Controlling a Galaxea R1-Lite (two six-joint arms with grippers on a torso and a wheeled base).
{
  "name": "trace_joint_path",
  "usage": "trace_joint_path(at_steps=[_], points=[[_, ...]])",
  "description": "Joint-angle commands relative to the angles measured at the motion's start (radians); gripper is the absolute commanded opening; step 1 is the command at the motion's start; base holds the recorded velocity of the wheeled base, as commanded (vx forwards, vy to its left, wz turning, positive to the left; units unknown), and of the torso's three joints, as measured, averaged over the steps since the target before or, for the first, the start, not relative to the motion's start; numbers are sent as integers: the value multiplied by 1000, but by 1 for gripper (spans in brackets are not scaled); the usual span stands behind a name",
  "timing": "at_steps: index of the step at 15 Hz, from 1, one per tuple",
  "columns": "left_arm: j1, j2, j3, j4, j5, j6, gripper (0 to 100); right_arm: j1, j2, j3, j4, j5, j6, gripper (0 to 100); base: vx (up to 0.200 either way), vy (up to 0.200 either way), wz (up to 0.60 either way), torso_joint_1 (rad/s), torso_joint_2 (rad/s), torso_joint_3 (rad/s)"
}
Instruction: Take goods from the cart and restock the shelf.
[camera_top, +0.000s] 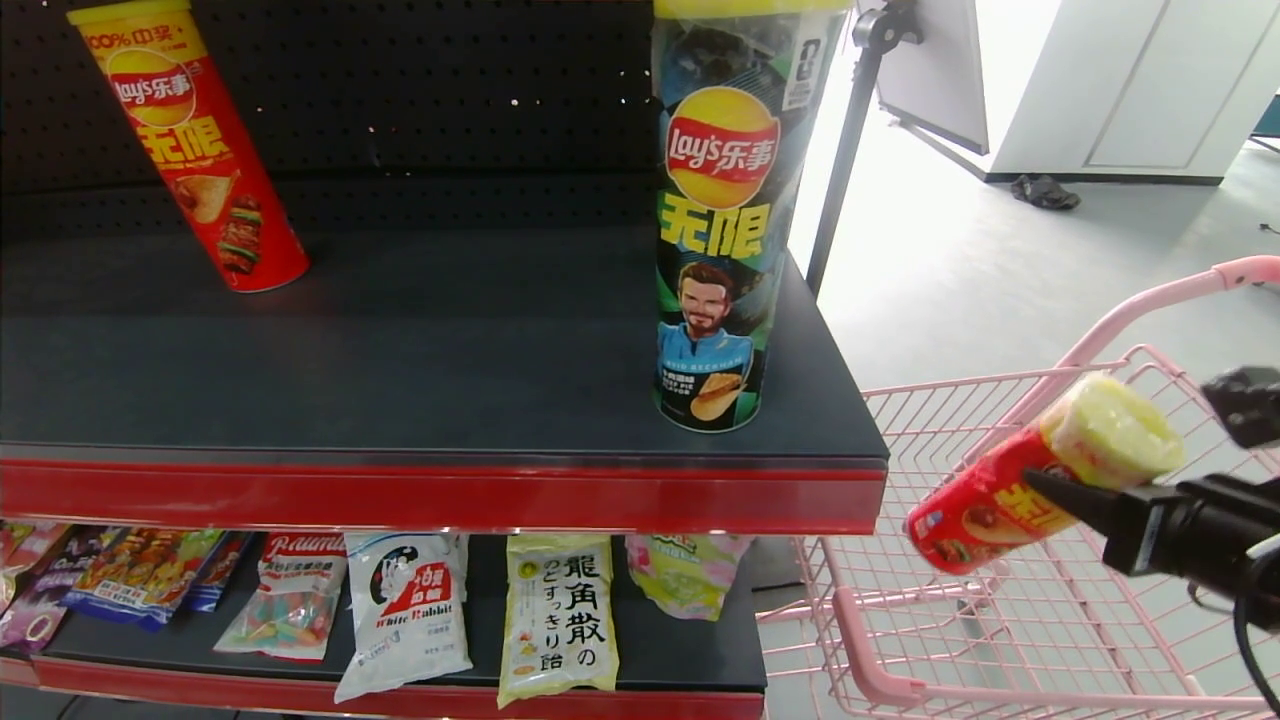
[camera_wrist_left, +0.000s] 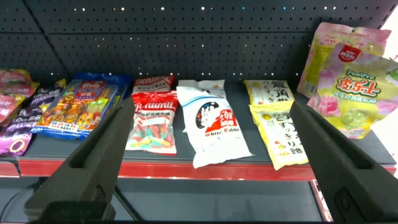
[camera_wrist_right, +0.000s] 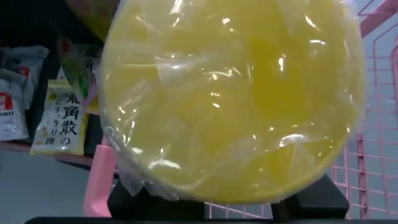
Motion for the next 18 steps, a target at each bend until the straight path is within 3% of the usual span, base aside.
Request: trace_joint_path(at_steps=[1, 3, 6, 8, 10, 15, 18], points=[[0, 1, 0, 0, 0, 0, 100, -28, -170, -187, 99, 34, -20, 0, 0, 0, 0, 0, 0, 0], [0, 1, 0, 0, 0, 0, 100, -21, -236, -342, 289, 66, -48, 0, 0, 0, 0, 0, 0, 0], [0, 1, 0, 0, 0, 0, 100, -17, -362, -626, 821, 81, -101, 0, 0, 0, 0, 0, 0, 0], [0, 1, 0, 0, 0, 0, 100, -12, -423, -705, 1002, 136, -104, 0, 0, 0, 0, 0, 0, 0], [2, 1, 0, 0, 0, 0, 100, 72, -516, -756, 1208, 205, -115, 0, 0, 0, 0, 0, 0, 0], [0, 1, 0, 0, 0, 0, 100, 367, -607, -593, 1244, 310, -143, 0, 0, 0, 0, 0, 0, 0], [0, 1, 0, 0, 0, 0, 100, 466, -549, -481, 1083, 310, -164, 0, 0, 0, 0, 0, 0, 0]])
